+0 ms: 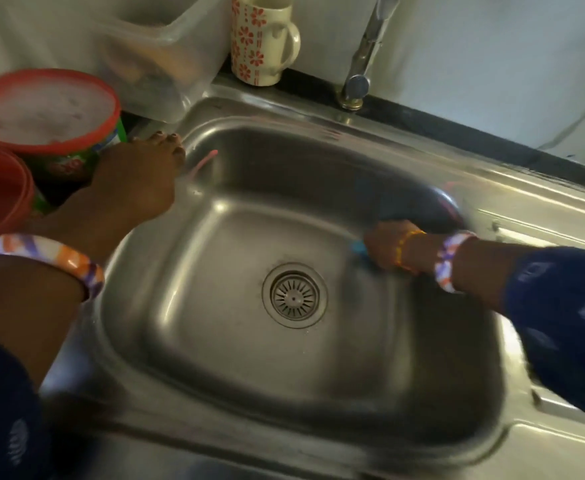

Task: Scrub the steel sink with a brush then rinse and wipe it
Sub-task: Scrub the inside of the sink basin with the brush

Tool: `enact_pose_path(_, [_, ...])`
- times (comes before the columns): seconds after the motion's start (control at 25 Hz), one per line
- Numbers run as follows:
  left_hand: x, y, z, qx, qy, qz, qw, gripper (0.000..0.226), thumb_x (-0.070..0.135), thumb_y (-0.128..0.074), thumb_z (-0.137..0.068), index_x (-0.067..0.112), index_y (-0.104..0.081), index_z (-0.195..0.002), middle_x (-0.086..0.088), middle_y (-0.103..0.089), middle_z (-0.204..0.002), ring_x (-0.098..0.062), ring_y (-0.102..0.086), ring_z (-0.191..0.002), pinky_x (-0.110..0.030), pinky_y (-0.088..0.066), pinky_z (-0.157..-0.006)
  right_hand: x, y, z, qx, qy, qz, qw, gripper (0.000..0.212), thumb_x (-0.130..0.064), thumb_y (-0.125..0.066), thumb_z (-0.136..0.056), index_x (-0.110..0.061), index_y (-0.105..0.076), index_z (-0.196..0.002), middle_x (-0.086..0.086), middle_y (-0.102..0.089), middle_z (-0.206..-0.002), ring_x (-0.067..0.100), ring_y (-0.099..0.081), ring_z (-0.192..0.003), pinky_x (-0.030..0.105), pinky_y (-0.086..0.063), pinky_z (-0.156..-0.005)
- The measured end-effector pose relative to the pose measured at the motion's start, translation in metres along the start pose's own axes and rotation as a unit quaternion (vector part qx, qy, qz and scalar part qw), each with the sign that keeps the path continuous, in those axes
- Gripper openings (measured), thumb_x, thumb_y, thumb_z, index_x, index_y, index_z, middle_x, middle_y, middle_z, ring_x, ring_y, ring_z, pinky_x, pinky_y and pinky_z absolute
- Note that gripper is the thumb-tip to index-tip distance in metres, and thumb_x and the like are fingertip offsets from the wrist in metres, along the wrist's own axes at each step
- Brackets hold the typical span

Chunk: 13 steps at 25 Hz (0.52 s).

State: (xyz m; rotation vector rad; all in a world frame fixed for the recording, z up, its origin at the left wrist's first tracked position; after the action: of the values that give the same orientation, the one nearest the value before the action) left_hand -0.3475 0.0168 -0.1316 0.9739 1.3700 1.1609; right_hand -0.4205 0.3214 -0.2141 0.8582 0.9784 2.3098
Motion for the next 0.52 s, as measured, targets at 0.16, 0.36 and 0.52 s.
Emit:
enact_pose_path(0.16, [-0.001, 0.002, 0.001, -0.014, 0.009, 0.014, 1.000, 0.051, 0.006, -0.045, -0.089, 0.001, -0.036, -0.139, -0.015, -0.037, -0.145, -0.034, -0.041, -0.130, -0.047, -0.044, -0.097, -0.059, -0.058, 0.074, -0.078, 0.334, 0.062, 0.937, 0.015, -0.014, -0.070, -0.078, -0.002, -0.070, -0.087, 0.016, -0.070, -0.088, 0.027, -0.069, -0.082, 0.028, -0.055, -0.070])
enact_pose_path(0.36, [0.002, 0.012, 0.030, -0.050, 0.036, 0.026, 0.998, 0.042, 0.004, -0.041, -0.090, 0.007, -0.046, -0.132, -0.013, -0.051, -0.132, -0.032, -0.053, -0.118, -0.040, -0.047, -0.090, -0.159, -0.024, 0.121, -0.109, 0.375, -0.163, 0.906, 0.014, -0.009, -0.081, -0.064, -0.005, -0.071, -0.073, 0.000, -0.053, -0.051, 0.018, -0.062, -0.046, 0.015, -0.033, -0.033])
enact_pose_path(0.52, [-0.005, 0.009, 0.078, -0.064, 0.041, 0.013, 0.997, 0.041, 0.002, -0.040, -0.087, 0.010, -0.050, -0.125, -0.008, -0.052, -0.131, -0.028, -0.051, -0.120, -0.042, -0.049, -0.093, -0.222, 0.046, 0.074, -0.055, 0.221, -0.420, 0.878, 0.031, -0.015, -0.040, -0.096, -0.002, -0.056, -0.120, 0.005, -0.051, -0.062, 0.019, -0.053, -0.048, 0.012, -0.038, -0.034])
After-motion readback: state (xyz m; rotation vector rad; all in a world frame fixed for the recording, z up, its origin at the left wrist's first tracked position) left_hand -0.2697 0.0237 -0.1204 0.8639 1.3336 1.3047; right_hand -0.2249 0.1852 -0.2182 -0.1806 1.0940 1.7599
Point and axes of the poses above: each hand's wrist, its own z-axis away from the middle knuckle, its own y-axis out of the back of the hand, x = y × z, the point moved 8 cm from there along -z, towards the middle knuckle
